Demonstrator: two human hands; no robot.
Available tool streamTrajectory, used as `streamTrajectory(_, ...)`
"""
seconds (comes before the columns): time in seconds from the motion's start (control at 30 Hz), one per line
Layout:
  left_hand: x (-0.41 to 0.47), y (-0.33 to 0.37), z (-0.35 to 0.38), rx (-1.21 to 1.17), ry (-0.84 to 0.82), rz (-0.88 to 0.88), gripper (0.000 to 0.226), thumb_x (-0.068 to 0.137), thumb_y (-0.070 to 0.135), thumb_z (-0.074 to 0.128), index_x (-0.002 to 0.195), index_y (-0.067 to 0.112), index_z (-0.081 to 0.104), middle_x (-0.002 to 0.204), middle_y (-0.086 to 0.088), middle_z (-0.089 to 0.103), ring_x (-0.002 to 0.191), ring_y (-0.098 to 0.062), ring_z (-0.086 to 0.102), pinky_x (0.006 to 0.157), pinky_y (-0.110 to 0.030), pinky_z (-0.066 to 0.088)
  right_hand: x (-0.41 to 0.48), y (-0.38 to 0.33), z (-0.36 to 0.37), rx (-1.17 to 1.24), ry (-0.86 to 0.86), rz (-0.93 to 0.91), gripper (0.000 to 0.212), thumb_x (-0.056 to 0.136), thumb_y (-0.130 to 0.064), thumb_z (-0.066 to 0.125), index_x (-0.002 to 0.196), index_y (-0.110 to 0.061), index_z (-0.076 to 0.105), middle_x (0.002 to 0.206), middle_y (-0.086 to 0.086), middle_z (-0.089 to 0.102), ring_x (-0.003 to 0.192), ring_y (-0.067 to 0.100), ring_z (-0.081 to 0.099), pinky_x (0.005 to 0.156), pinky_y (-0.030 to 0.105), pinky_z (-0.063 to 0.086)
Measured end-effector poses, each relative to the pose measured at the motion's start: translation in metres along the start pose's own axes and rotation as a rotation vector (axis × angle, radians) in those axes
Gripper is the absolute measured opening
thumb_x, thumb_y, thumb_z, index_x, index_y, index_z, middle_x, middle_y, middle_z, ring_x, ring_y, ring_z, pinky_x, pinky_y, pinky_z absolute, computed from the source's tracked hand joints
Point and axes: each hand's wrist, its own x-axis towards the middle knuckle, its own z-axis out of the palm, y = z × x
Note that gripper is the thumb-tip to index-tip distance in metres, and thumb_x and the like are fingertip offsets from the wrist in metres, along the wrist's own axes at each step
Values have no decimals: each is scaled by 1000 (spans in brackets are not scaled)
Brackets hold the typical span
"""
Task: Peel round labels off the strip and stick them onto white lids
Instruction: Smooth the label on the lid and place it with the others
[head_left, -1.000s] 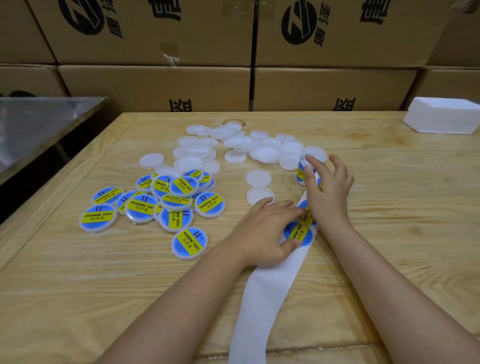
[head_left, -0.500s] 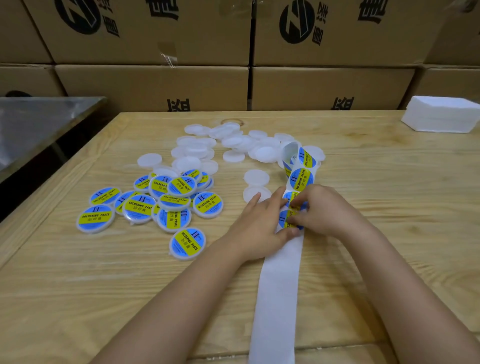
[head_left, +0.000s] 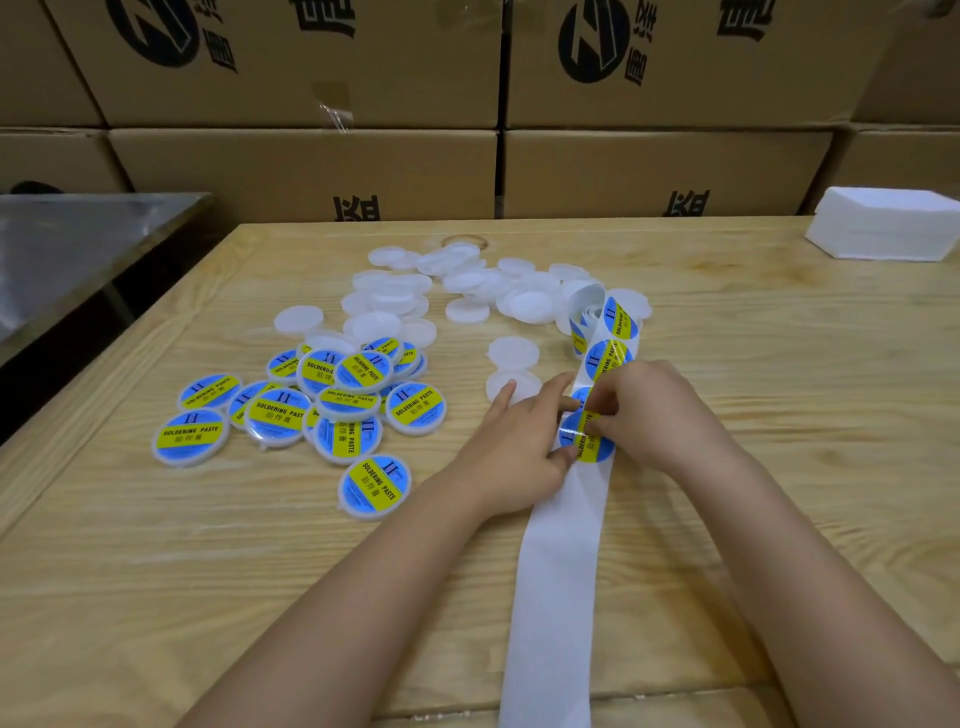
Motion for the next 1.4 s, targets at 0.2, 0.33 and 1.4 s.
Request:
streamTrajectory(0.2, 1, 0, 0, 2, -18, -1, 73, 91, 25, 51, 148, 12, 7, 144, 15, 41, 137, -6, 29, 117, -36, -6, -3, 2, -9, 110, 81, 11, 16, 80, -21, 68, 67, -26, 60, 85, 4, 68, 81, 20, 62, 67, 31, 49)
streamTrajectory(0.33, 2, 0, 0, -4, -22, -12, 78, 91, 30, 52, 149, 13, 4, 144, 18, 40, 138, -5, 27, 117, -37, -7, -2, 5, -15, 228, 105, 17, 11, 78, -23, 73, 69, -23, 67, 84, 2, 68, 82, 16, 62, 59, 23, 44)
streamTrajectory(1.4, -10, 2, -17, 68, 483, -132, 36, 83, 3, 52, 116, 9, 63, 118, -7, 63, 113, -25, 53, 93, -31, 37, 22, -13, 37, 1724, 329, 263, 15, 88, -8, 62, 73, -13, 64, 57, -5, 58, 61, 12, 50, 70, 24, 42)
